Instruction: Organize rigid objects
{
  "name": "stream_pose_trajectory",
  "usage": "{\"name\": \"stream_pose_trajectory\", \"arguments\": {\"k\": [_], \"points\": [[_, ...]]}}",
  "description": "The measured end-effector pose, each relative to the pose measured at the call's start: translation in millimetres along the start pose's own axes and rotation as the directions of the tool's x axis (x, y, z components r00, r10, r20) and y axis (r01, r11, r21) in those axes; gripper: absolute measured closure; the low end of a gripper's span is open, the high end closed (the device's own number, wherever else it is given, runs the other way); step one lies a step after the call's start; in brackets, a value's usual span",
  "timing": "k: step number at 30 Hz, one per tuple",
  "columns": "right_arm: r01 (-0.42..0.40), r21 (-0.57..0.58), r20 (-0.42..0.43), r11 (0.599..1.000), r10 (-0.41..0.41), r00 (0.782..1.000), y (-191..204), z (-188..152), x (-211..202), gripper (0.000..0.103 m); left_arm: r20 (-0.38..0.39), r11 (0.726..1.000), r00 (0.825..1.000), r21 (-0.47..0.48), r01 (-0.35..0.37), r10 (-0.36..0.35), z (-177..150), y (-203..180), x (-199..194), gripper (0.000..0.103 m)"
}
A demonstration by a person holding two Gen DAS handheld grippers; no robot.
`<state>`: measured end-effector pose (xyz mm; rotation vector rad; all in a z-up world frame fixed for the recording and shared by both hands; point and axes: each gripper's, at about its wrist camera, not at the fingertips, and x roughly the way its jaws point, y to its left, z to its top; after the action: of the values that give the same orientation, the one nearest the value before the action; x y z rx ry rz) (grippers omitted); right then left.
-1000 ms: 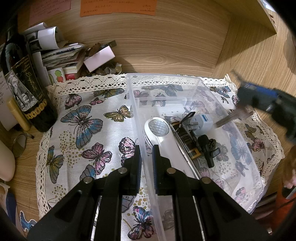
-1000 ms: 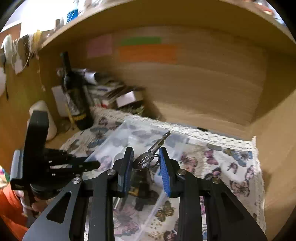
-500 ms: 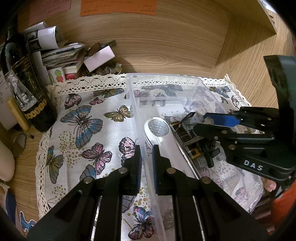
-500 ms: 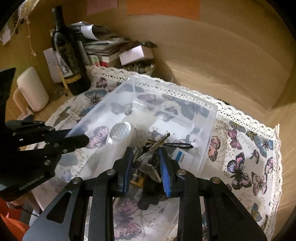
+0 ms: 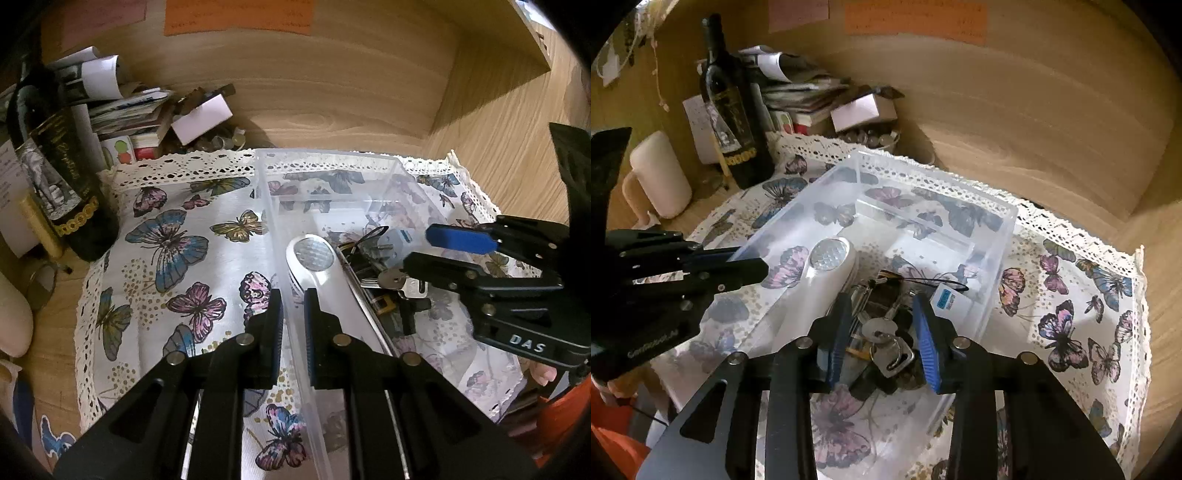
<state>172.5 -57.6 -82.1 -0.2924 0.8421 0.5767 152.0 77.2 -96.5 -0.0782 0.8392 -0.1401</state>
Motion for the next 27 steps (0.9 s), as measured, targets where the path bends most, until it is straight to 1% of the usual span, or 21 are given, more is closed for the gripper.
{"name": "stream_pose_trajectory", "arguments": {"k": [2, 4, 6, 7, 9, 11, 13, 14, 15, 16, 18, 20, 23, 24, 25, 27], "points": [[-0.002, 0.002, 0.018, 1.0, 0.002, 1.0, -0.2, -1.3, -6.8, 0.065, 0.01, 1.0, 1.0, 0.0, -0.007, 0.007, -0.5, -1.3, -4.4, 0.091], [0.003, 0.003, 0.04, 1.0, -0.003, 0.999, -0.5, -3.0, -14.8, 0.06, 0.023, 1.0, 1.0, 0.002, -0.013, 0.013, -0.6, -3.8, -10.2, 0.087], [0.004, 0.008, 0.062, 1.0, -0.005, 0.998, -1.3, -5.2, -24.5, 0.057, 0.045, 1.0, 0.999, 0.01, -0.019, 0.018, -0.2, -8.3, -17.8, 0.077], [0.002, 0.012, 0.076, 1.0, -0.003, 0.997, -1.8, -6.5, -30.6, 0.055, 0.057, 1.0, 0.998, 0.016, -0.022, 0.021, -0.1, -10.5, -21.3, 0.075], [0.007, 0.015, 0.111, 1.0, -0.009, 0.994, -2.2, -9.4, -42.3, 0.043, 0.088, 0.999, 0.996, 0.032, -0.036, 0.033, 0.2, -17.0, -30.2, 0.062], [0.018, 0.014, 0.145, 1.0, -0.02, 0.989, -2.6, -12.0, -54.1, 0.04, 0.134, 0.997, 0.99, 0.048, -0.057, 0.05, -0.3, -24.6, -41.7, 0.054], [0.033, 0.01, 0.18, 0.999, -0.034, 0.983, -3.0, -15.2, -67.6, 0.038, 0.169, 0.996, 0.984, 0.058, -0.07, 0.059, -0.5, -31.4, -51.5, 0.051], [0.04, 0.012, 0.199, 0.999, -0.042, 0.979, -3.7, -16.6, -74.3, 0.035, 0.185, 0.995, 0.981, 0.061, -0.073, 0.061, -0.9, -34.3, -56.5, 0.049], [0.046, 0.014, 0.221, 0.999, -0.048, 0.974, -4.1, -18.5, -82.0, 0.032, 0.204, 0.995, 0.977, 0.063, -0.074, 0.06, -1.6, -37.2, -62.5, 0.045], [0.05, 0.015, 0.236, 0.999, -0.052, 0.97, -4.7, -20.3, -87.1, 0.03, 0.225, 0.995, 0.973, 0.063, -0.073, 0.058, -2.1, -40.1, -68.5, 0.042], [0.057, 0.028, 0.272, 0.998, -0.063, 0.96, -6.7, -23.9, -99.9, 0.024, 0.268, 0.996, 0.962, 0.053, -0.073, 0.056, -3.5, -45.5, -80.0, 0.034], [0.053, 0.048, 0.303, 0.997, -0.066, 0.951, -9.5, -27.5, -111.6, 0.021, 0.299, 0.996, 0.952, 0.05, -0.079, 0.06, -4.8, -49.8, -88.1, 0.028], [0.043, 0.066, 0.344, 0.997, -0.063, 0.937, -11.6, -33.6, -129.0, 0.021, 0.356, 0.995, 0.932, 0.043, -0.086, 0.065, -8.2, -56.5, -103.2, 0.018], [0.044, 0.071, 0.355, 0.997, -0.067, 0.932, -11.8, -35.3, -133.8, 0.019, 0.371, 0.995, 0.926, 0.042, -0.085, 0.064, -9.5, -58.4, -108.2, 0.014], [0.046, 0.074, 0.365, 0.996, -0.07, 0.928, -11.9, -37.3, -138.1, 0.018, 0.383, 0.996, 0.922, 0.04, -0.083, 0.062, -10.0, -59.8, -111.8, 0.013], [0.05, 0.08, 0.384, 0.996, -0.077, 0.92, -12.0, -41.8, -145.3, 0.012, 0.41, 0.996, 0.91, 0.034, -0.078, 0.057, -12.0, -62.5, -120.8, 0.009]]}}
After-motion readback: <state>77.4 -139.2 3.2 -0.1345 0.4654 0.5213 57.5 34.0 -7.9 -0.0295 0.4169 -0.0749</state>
